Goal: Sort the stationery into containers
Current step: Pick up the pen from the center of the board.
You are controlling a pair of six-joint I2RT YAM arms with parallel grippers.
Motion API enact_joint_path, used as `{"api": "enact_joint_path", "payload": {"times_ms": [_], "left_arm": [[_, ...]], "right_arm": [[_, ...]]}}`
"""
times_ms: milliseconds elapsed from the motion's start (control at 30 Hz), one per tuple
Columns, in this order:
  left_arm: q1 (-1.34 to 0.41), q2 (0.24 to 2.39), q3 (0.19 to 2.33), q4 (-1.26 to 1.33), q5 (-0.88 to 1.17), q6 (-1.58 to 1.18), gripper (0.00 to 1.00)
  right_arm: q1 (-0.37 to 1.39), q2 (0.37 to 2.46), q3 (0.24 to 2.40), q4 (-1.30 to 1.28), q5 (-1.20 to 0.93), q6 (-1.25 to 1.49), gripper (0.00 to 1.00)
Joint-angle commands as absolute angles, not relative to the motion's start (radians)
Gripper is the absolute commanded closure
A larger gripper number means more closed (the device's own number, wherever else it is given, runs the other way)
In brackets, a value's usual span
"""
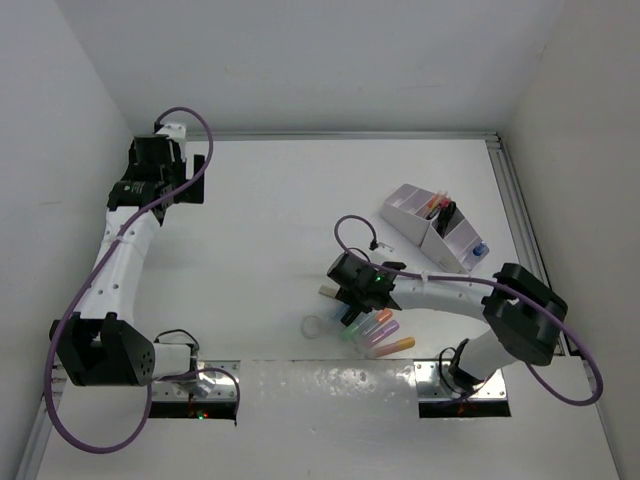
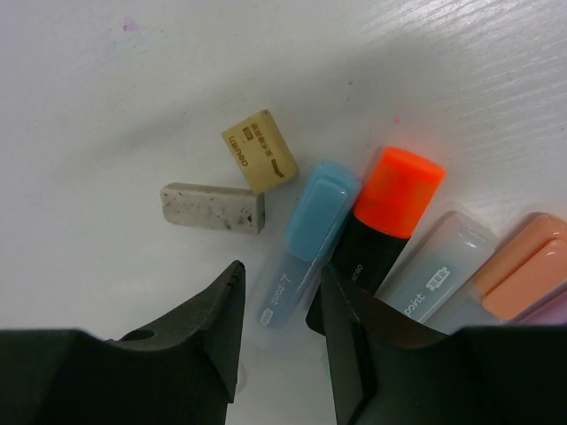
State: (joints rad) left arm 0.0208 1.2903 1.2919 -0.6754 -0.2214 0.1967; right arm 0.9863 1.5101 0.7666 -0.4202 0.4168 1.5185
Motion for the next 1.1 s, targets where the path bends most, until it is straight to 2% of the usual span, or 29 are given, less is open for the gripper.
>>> {"api": "enact_joint_path", "payload": {"times_ms": [0,833,1067], "left_arm": [[0.011,1.269,1.292,-0.638,-0.221,0.183,0.00],[0.011,1.266,1.281,-0.632,-0.247,0.190,0.00],[0.011,1.264,1.282,-0.632,-0.252,0.192,0.00]], "right_arm": [[0.997,1.517,0.781,-0.397,0.416,1.542,0.61],[0.980,1.677,0.867,-0.426,0.413,1.451,0.64],[0.976,1.701,0.885,-0.448,0.437,1.413,0.83]]}}
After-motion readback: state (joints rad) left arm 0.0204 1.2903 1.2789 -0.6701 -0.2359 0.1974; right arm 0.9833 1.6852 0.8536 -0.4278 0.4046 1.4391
